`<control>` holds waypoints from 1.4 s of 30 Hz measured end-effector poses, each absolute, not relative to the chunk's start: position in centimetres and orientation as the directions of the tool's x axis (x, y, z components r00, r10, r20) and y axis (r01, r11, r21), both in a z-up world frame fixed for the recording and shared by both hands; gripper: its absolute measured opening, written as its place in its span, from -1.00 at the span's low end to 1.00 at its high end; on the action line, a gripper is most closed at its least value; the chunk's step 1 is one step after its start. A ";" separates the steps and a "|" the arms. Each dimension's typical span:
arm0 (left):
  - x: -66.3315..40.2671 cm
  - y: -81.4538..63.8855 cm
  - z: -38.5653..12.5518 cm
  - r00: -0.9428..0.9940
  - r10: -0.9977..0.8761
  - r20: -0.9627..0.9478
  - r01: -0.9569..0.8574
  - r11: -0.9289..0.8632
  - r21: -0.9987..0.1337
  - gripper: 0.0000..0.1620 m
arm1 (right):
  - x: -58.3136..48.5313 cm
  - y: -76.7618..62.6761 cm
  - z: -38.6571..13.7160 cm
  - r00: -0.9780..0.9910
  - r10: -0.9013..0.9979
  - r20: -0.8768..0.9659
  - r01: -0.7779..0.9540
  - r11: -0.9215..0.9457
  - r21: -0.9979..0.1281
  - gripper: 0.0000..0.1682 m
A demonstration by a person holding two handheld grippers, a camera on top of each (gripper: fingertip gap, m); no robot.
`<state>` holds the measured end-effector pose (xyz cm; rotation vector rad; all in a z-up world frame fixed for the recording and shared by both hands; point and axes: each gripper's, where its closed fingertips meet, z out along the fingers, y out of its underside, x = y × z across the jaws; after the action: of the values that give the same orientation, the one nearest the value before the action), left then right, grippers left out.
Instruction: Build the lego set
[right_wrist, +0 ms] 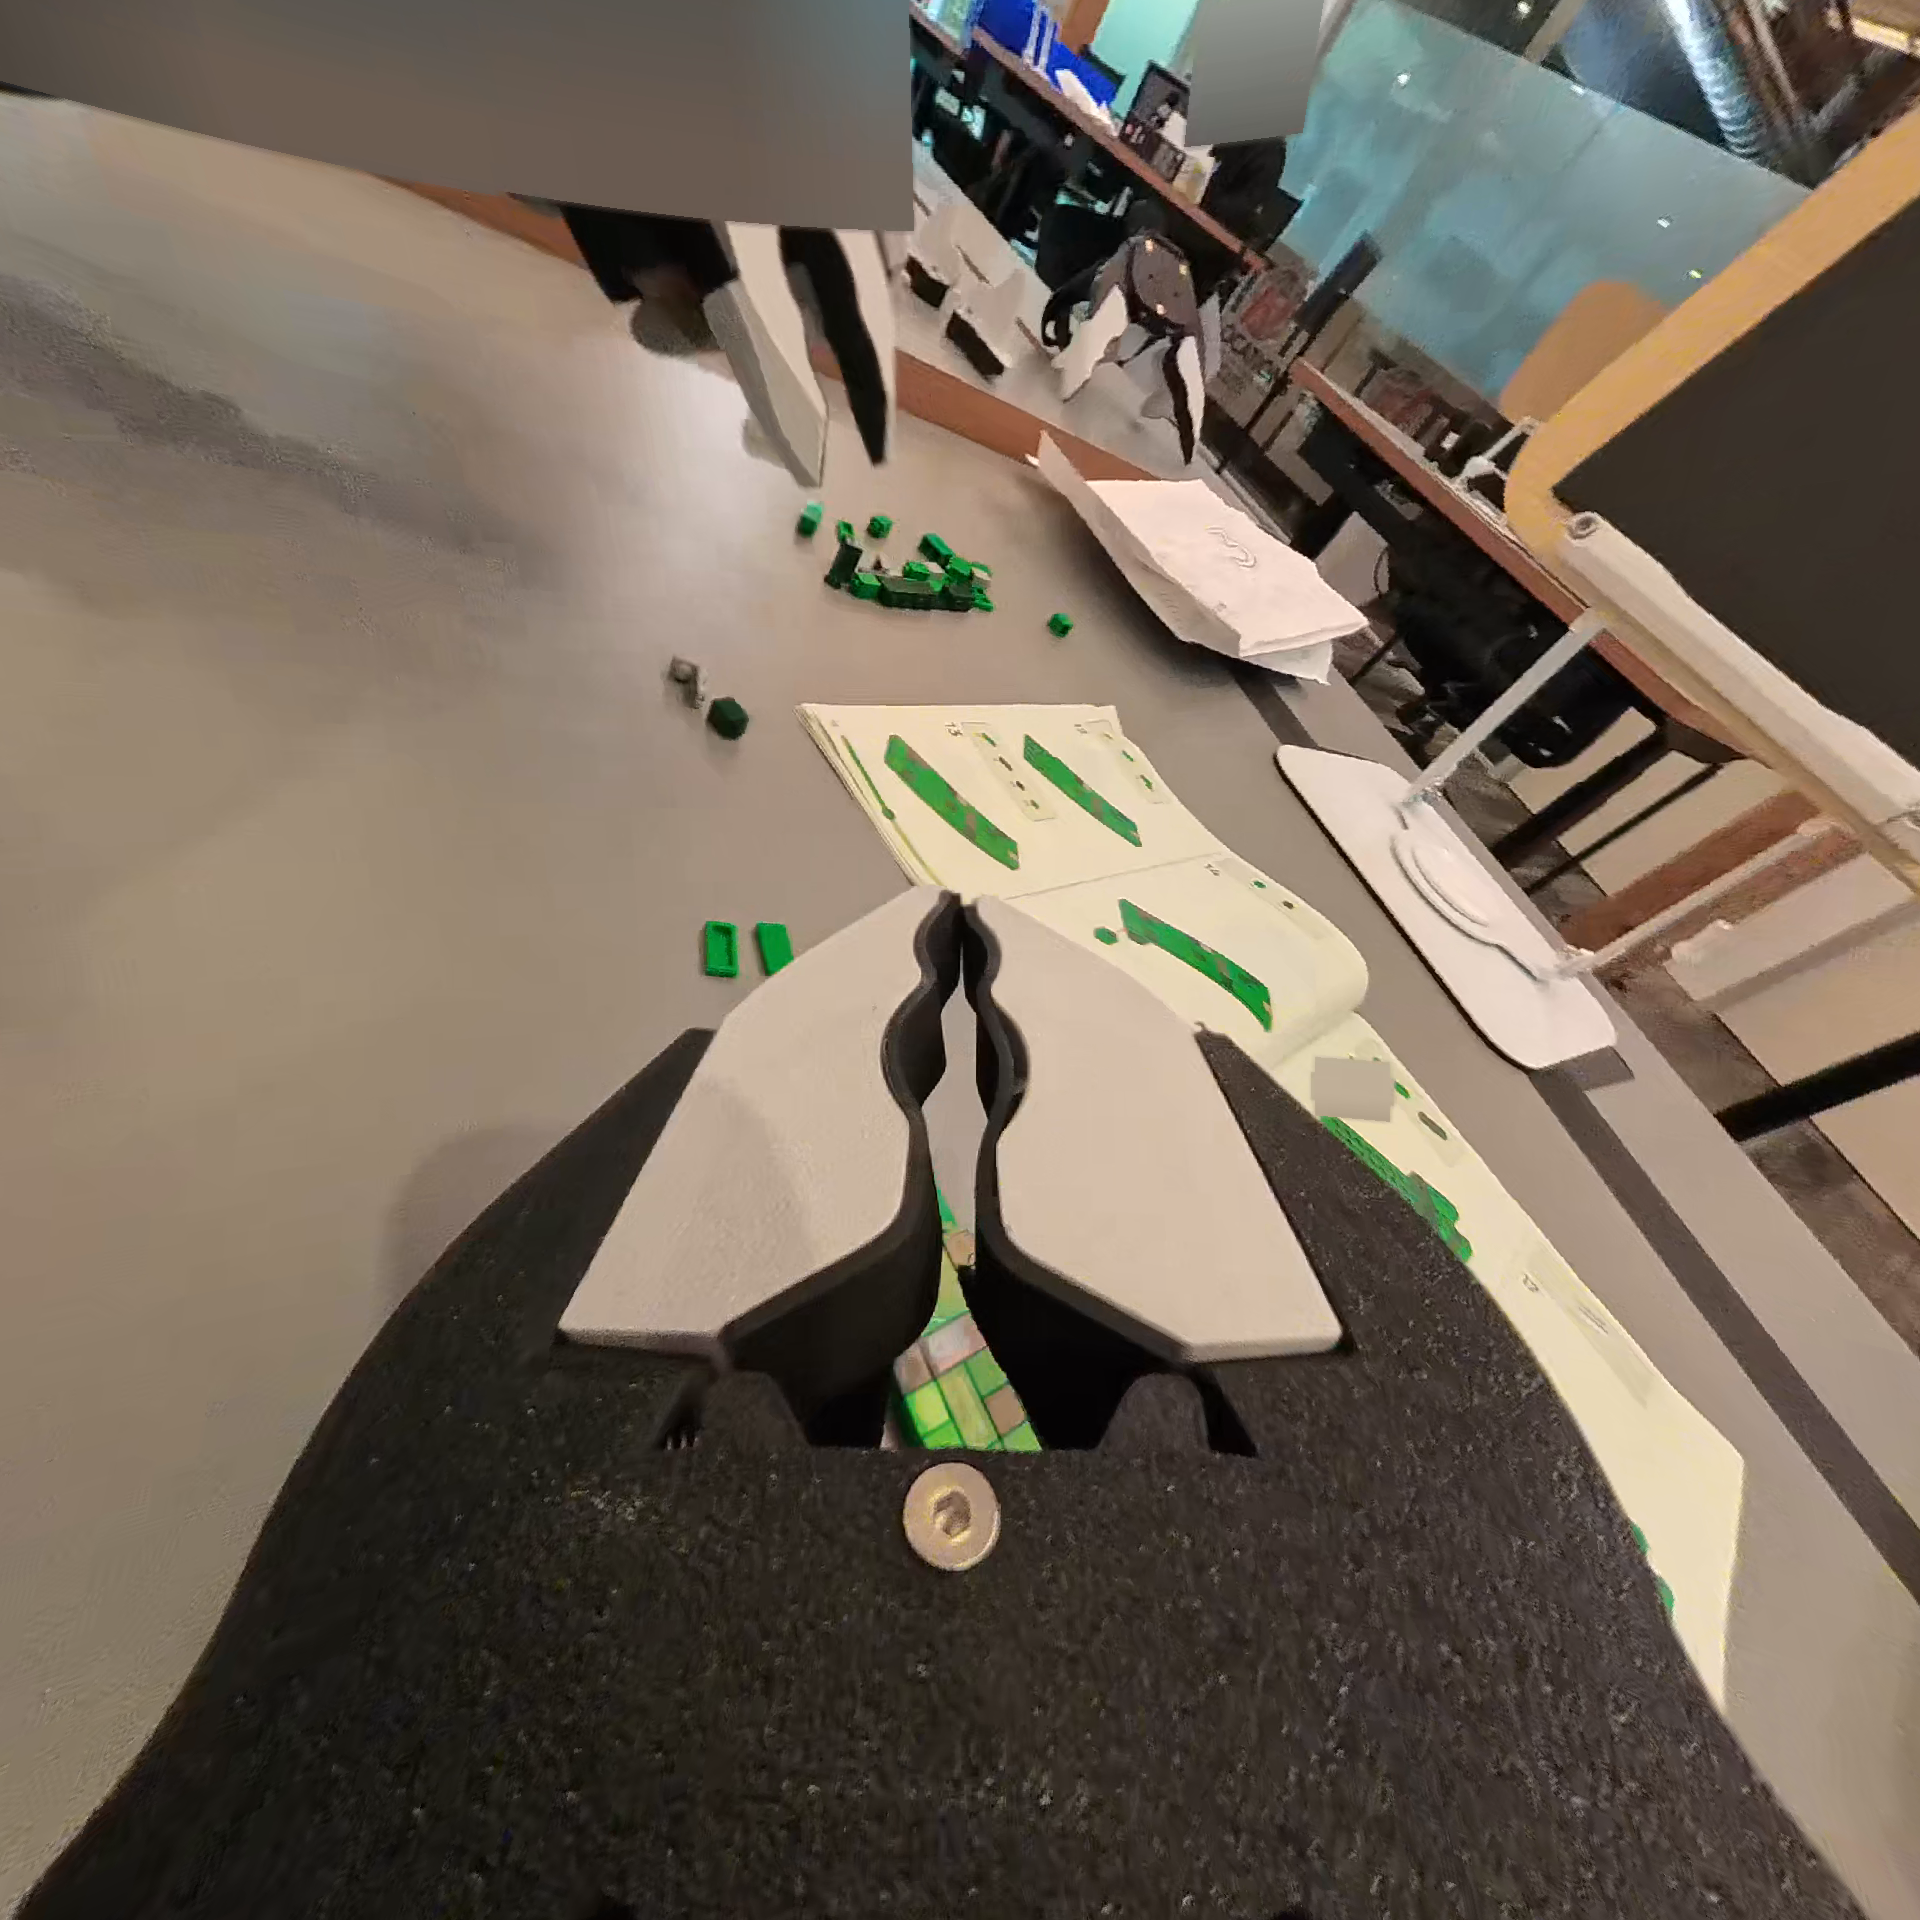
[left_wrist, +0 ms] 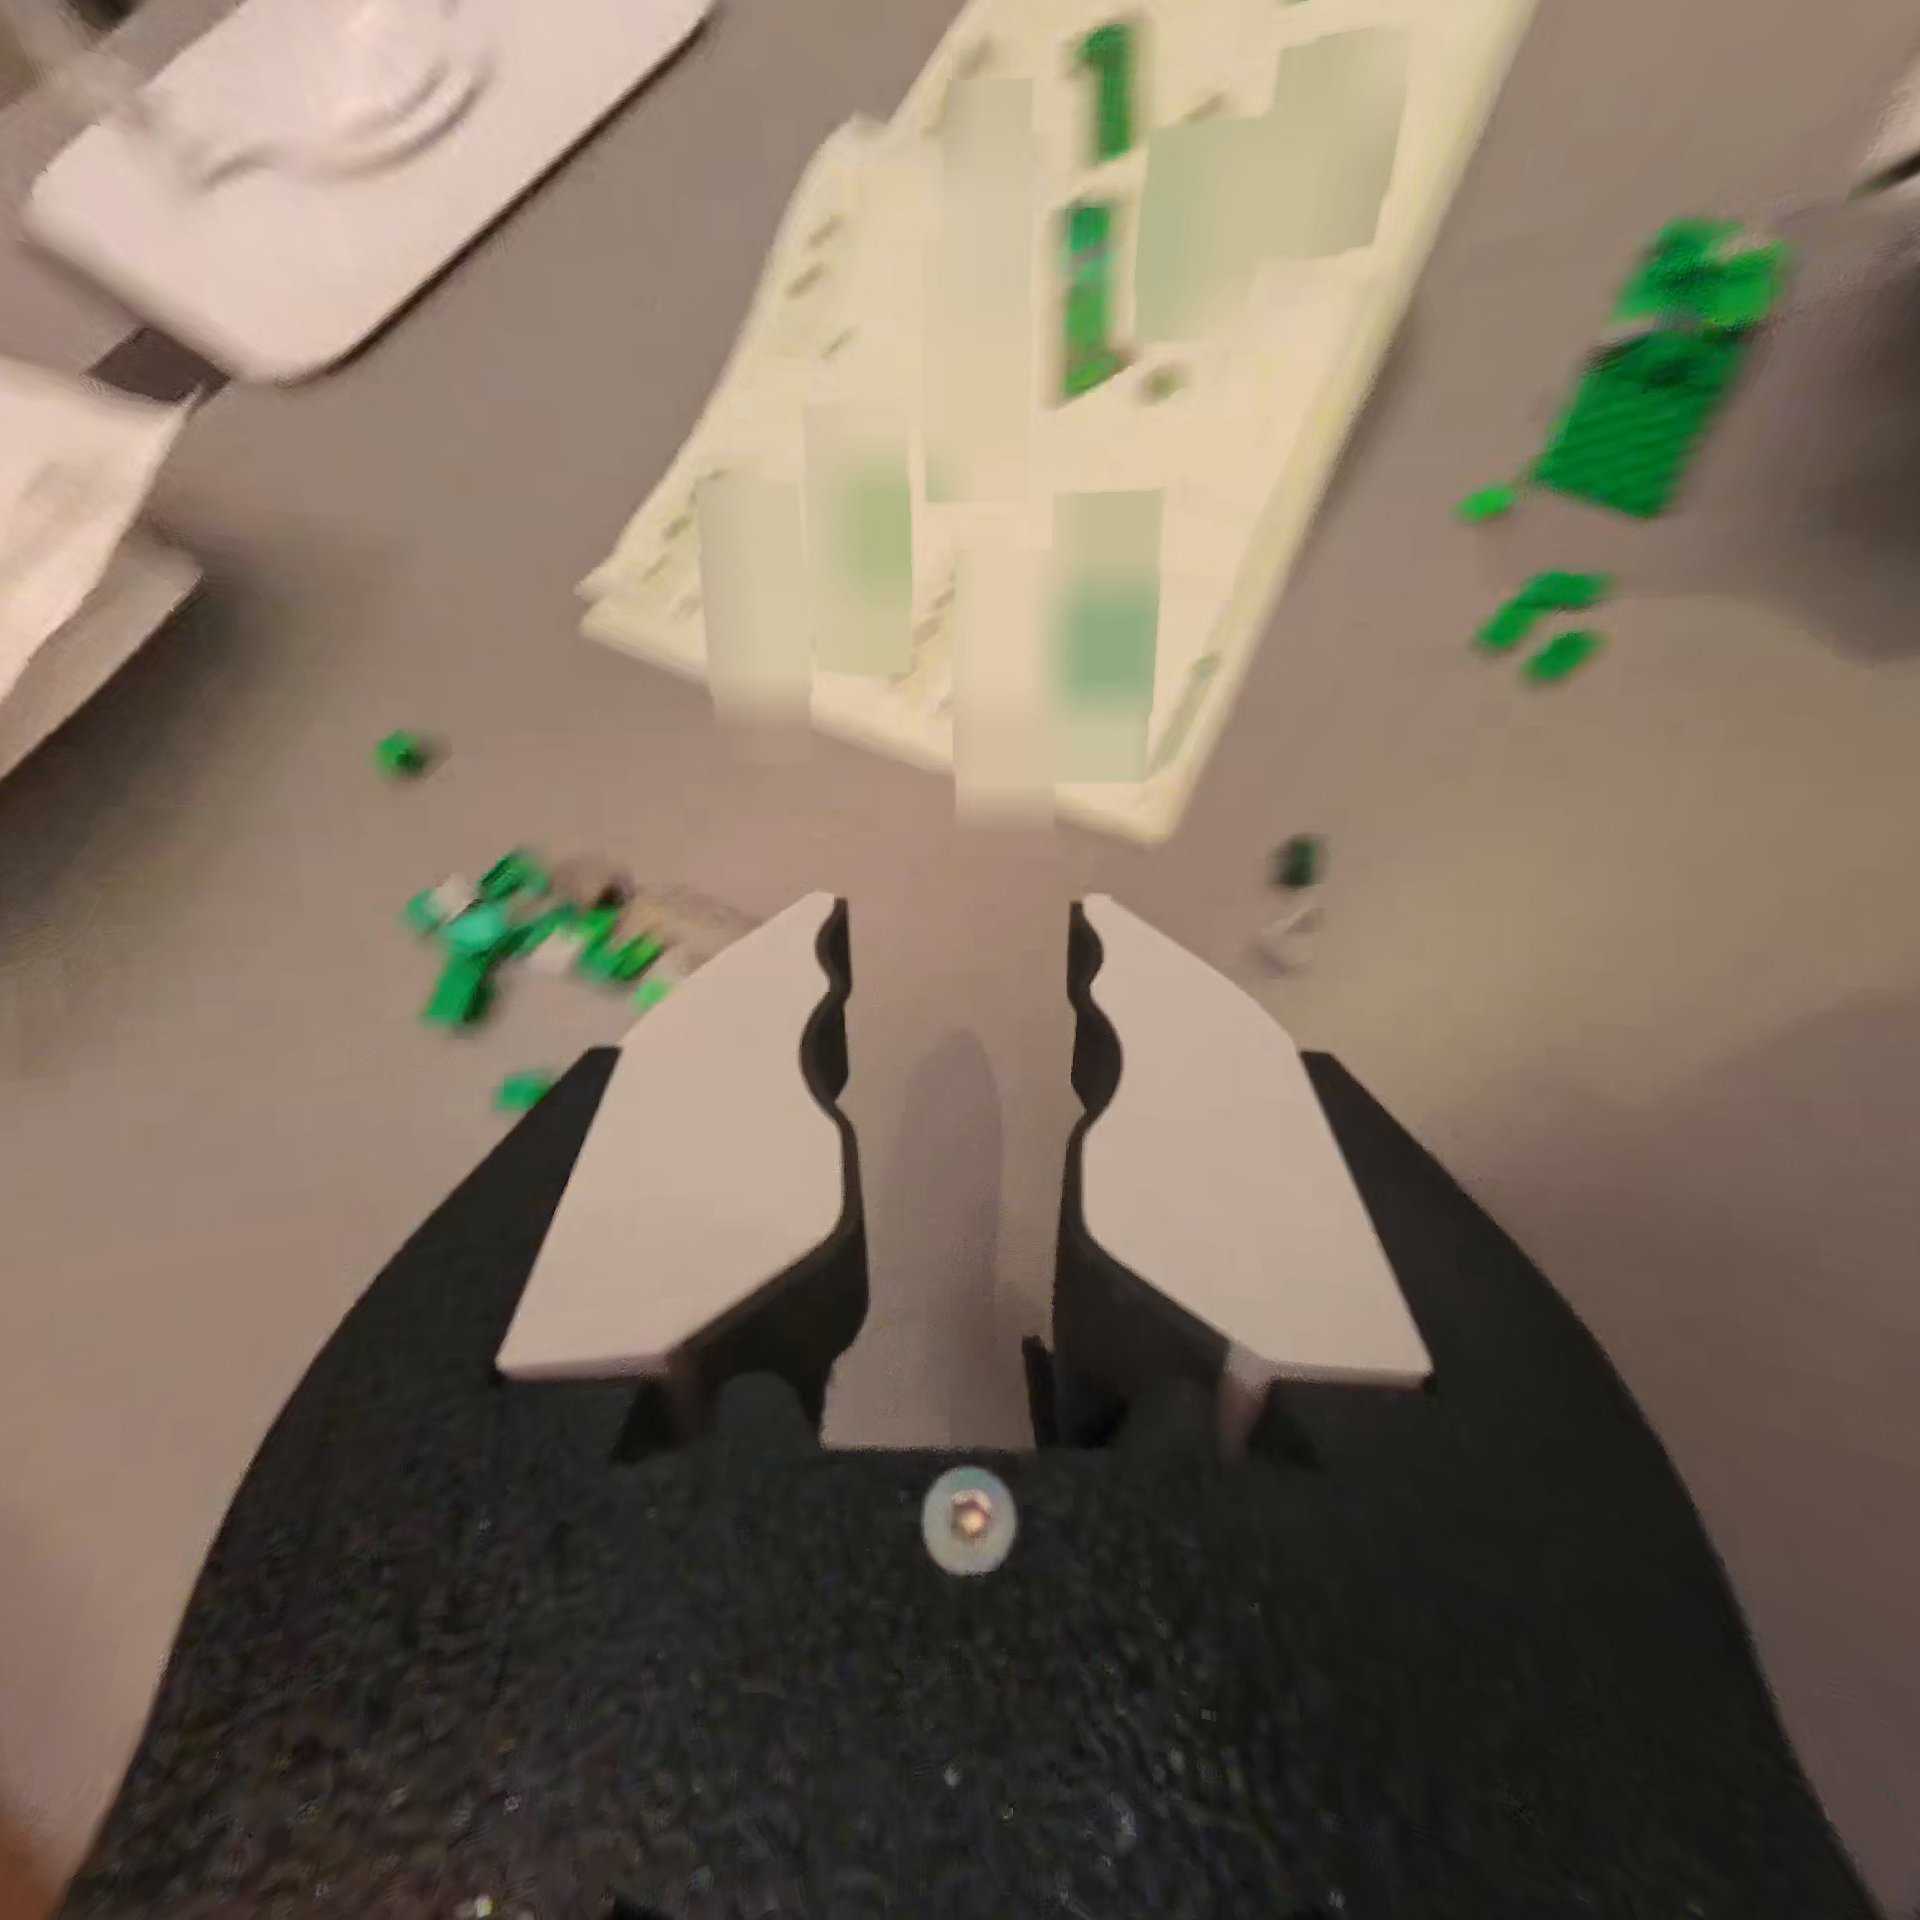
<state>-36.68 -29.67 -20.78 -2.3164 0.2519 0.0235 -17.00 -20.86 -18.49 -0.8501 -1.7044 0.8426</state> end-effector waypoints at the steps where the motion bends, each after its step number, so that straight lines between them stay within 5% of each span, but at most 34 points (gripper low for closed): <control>1: -38.7 -30.3 -21.1 0.983 -0.125 -0.131 -0.181 -0.699 -0.691 -0.51 | -17.1 -20.8 -18.6 -0.239 0.853 0.464 0.147 0.504 -0.851 -1.00; 5: -43.2 -30.9 -22.4 0.987 -0.047 -0.157 -0.137 -0.761 -0.635 -0.62 | -17.3 -21.0 -19.4 -0.257 0.844 0.471 0.168 0.519 -0.838 -1.00; 13: -44.7 -31.0 -25.2 0.956 -0.243 -0.167 -0.294 -0.821 -0.490 -0.82 | -17.4 -21.1 -20.3 -0.275 0.841 0.466 0.195 0.524 -0.829 -1.00; 22: -43.9 -30.2 -25.1 0.994 0.046 0.095 0.087 -0.870 -0.485 -0.68 | -17.3 -21.0 -20.1 -0.270 0.840 0.470 0.193 0.525 -0.829 -1.00; 28: -44.3 -30.3 -26.2 0.992 0.112 0.050 0.123 -0.897 -0.424 -0.67 | -17.3 -21.2 -20.1 -0.277 0.829 0.487 0.193 0.544 -0.817 -1.00; 31: -44.2 -29.9 -26.4 0.998 0.068 -0.020 0.052 -0.898 -0.437 -1.00 | -17.2 -21.2 -20.1 -0.277 0.821 0.500 0.192 0.557 -0.808 -1.00; 34: -44.2 -29.9 -26.2 0.994 0.020 -0.110 -0.031 -0.893 -0.448 -1.00 | -17.3 -21.2 -19.9 -0.263 0.817 0.513 0.183 0.564 -0.805 -1.00; 42: -38.1 -27.0 -17.8 0.947 -0.170 -0.274 -0.322 -0.498 -0.805 -1.00 | -17.9 -22.4 -16.5 -0.160 0.751 0.640 0.043 0.653 -0.756 -1.00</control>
<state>-38.09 -27.04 -17.84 -2.1022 0.3487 0.1930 -17.91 -22.44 -16.55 -0.6635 -1.6308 0.7105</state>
